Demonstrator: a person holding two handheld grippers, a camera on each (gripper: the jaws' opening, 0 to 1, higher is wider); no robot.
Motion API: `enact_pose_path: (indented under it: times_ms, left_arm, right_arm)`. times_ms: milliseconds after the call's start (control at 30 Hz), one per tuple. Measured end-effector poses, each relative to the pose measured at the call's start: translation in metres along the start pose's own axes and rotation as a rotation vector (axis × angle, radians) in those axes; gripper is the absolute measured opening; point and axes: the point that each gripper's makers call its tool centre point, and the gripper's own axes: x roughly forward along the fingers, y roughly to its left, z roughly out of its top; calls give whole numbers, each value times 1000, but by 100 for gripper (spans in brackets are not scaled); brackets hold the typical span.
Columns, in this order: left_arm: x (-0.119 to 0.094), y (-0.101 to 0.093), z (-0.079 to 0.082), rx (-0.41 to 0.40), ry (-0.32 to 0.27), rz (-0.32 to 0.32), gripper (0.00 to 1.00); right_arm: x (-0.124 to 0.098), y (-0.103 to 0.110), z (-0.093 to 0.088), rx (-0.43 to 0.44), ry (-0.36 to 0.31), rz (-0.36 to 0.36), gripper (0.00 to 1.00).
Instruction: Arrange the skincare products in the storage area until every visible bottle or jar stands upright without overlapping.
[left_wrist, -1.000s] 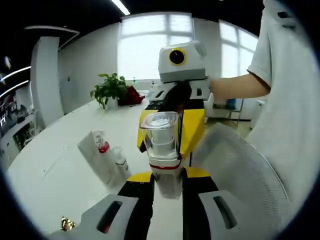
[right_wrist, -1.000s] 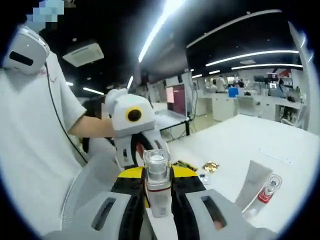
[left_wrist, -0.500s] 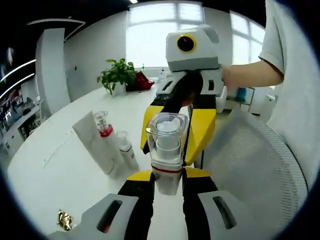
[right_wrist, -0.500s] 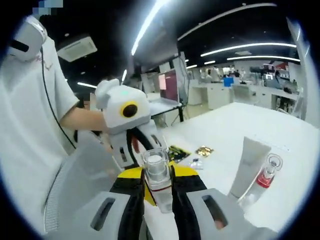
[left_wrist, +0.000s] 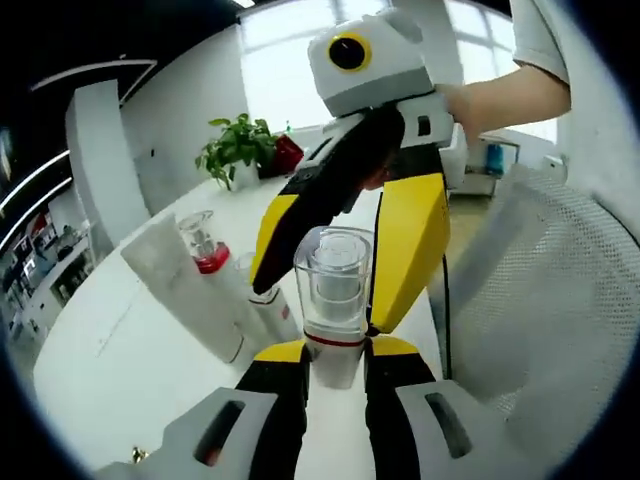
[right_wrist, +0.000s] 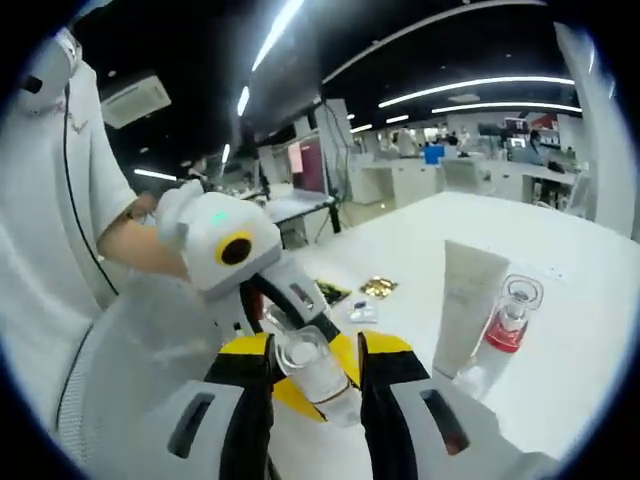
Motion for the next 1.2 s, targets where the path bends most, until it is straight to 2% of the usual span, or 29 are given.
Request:
enact_pose_path:
  times_ms: [133,267,500,767,1000,1200]
  left_arm:
    - [14,2,-7,-17,-2,-13,23]
    - [23,7,-13,-65,-20,-15,23]
    - [35,20,-24,-105,-17,5,23]
    - [46,31,-26,-92,-20,10,23]
    - [54,40,-30,-100,-15,19,23]
    - [58,46,-26,-103,-28,26,23]
  right_arm:
    - [-7,-8,0,34,-31,-30,41]
    - [-16,-19,-3,62,-51,-65,49]
    - [-27,-28,-22,114,-57,-111,58]
    - [-29,-35,-30,140,-62,-144,69]
    - [-37,-47,-39,160,-64,-174,74]
    - [-43,-56,-51,178,-51,-207,81]
